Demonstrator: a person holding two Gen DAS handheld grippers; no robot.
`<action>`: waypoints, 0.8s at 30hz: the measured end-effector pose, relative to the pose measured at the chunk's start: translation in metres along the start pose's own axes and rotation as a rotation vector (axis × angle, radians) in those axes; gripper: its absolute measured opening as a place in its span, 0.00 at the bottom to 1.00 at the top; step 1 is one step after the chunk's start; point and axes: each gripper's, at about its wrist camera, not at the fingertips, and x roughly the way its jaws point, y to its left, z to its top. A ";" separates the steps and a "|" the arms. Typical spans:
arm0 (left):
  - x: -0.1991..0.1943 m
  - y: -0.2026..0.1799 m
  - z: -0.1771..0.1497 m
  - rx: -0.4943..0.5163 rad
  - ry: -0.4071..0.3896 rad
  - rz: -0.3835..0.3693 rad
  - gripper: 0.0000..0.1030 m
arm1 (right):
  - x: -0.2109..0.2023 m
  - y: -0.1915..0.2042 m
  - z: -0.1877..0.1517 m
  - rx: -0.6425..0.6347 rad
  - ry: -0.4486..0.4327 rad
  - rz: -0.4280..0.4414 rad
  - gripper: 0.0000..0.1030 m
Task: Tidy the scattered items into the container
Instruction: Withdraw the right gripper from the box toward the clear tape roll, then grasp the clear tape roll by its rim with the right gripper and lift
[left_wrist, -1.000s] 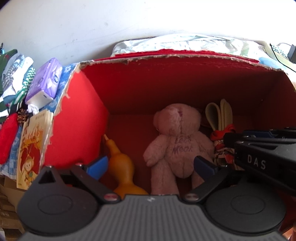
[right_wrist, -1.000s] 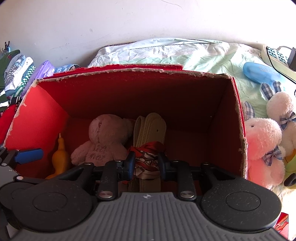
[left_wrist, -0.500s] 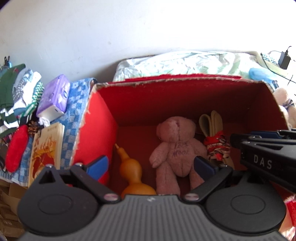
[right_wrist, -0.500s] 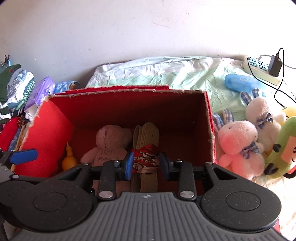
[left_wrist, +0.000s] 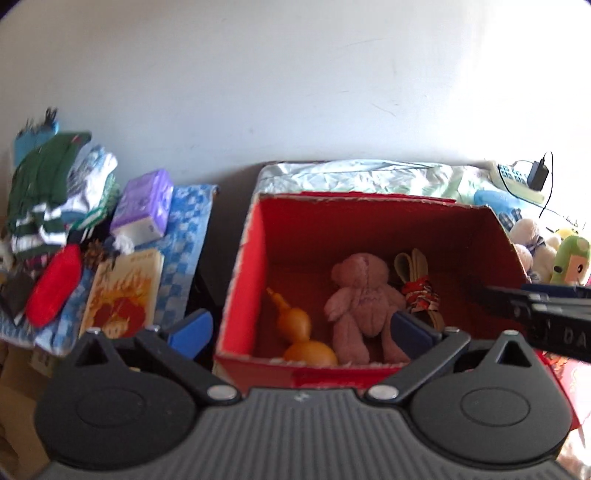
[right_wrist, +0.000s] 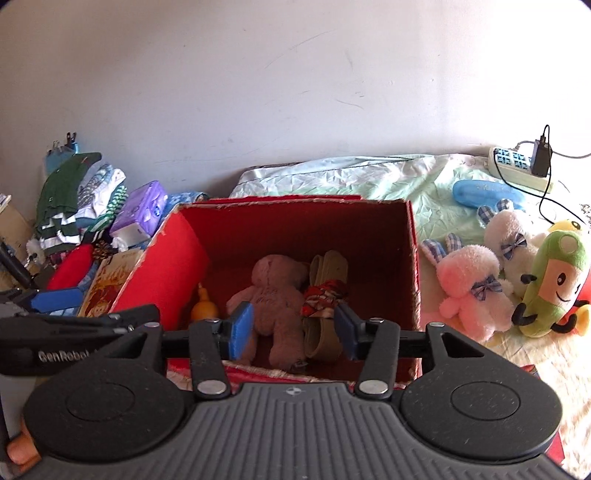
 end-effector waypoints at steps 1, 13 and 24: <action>-0.006 0.008 -0.002 -0.031 0.002 -0.006 1.00 | -0.002 0.002 -0.004 0.000 0.009 0.019 0.50; -0.023 0.038 -0.104 -0.007 0.198 -0.020 1.00 | 0.013 0.019 -0.077 -0.114 0.217 0.083 0.46; 0.010 0.035 -0.134 -0.064 0.357 -0.083 0.69 | 0.024 0.044 -0.105 -0.047 0.351 0.184 0.41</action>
